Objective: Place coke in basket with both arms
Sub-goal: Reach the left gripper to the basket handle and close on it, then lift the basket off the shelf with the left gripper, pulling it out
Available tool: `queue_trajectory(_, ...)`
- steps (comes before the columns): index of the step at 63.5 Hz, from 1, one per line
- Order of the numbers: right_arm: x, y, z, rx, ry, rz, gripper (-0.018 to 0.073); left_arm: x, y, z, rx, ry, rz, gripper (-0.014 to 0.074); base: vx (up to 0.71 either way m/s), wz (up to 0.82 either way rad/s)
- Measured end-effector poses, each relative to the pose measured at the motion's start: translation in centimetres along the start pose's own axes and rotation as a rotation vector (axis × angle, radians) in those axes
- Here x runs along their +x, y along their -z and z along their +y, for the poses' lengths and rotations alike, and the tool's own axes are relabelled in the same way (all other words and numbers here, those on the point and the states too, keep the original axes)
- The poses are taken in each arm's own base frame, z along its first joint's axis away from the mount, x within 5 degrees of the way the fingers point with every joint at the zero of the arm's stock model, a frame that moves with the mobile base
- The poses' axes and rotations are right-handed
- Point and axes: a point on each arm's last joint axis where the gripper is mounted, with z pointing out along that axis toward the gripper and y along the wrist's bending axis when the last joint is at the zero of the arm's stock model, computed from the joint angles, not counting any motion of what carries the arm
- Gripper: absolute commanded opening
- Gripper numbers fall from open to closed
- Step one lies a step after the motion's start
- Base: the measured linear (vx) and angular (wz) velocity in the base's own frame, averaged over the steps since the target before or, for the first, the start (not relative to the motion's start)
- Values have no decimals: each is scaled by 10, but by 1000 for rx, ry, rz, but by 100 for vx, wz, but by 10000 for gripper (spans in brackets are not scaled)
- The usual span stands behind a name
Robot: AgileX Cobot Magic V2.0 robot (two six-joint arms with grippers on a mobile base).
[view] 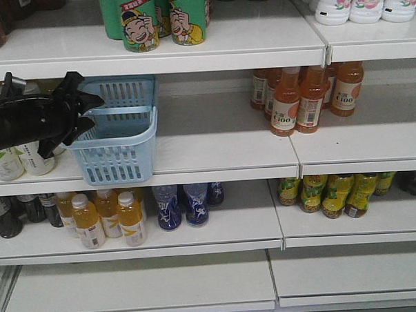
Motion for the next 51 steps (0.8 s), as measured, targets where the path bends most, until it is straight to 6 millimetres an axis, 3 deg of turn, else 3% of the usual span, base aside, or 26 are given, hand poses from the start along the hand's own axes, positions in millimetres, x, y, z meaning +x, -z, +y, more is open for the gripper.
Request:
queue_trajectory(32, 0, 0, 0, 0, 0, 0, -5, -19, -34, 7, -10, 16, -40, 354, 0, 0)
queue_trajectory(38, 0, 0, 0, 0, 0, 0, -5, -19, -39, 13, -21, 21, -35, 295, 0, 0)
queue_trajectory(51, 0, 0, 0, 0, 0, 0, -5, -19, -43, 17, -26, 42, -33, 58, 0, 0)
